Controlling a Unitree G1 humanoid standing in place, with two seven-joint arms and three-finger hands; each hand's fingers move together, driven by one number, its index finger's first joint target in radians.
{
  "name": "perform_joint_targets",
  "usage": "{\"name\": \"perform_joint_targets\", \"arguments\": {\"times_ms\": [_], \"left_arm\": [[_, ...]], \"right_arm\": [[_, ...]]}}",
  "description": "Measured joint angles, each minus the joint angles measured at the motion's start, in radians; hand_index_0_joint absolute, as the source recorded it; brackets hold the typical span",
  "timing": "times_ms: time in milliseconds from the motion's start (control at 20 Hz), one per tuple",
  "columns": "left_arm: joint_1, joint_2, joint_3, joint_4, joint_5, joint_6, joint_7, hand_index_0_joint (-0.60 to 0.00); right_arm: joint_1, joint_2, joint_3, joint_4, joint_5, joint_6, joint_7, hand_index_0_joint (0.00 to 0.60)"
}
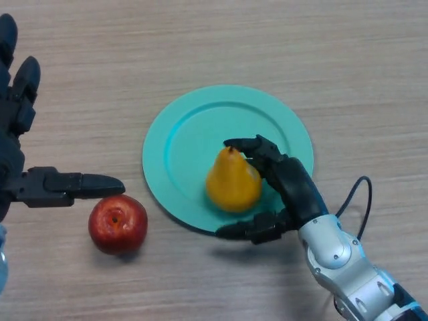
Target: Pick up the yellow pear and place it on the plate
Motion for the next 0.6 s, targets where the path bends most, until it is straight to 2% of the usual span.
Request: {"name": "perform_joint_targets", "arguments": {"times_ms": [100,200,300,450,600], "left_arm": [[-0.005,0.000,-0.002,0.017,0.002,-0.026,0.001,0.000],[-0.006,-0.001,-0.004,0.040,0.004,-0.032,0.004,0.000],[-0.012,-0.001,-0.004,0.045,0.004,-0.033,0.008,0.000],[-0.018,-0.001,-0.005,0.078,0.005,-0.073,0.011,0.000],[-0.018,-0.002,-0.009,0.090,0.008,-0.074,0.011,0.000]], "right_arm": [[0.008,0.000,-0.012,-0.022,0.000,0.001,0.040,0.000],[0.014,0.001,-0.072,-0.117,0.000,0.011,0.067,0.000],[0.031,0.002,-0.170,-0.231,-0.002,0.020,0.094,0.000],[0.131,0.002,-0.295,-0.389,-0.067,0.053,0.221,0.000],[0.248,0.003,-0.368,-0.568,-0.066,0.147,0.326,0.000]]}}
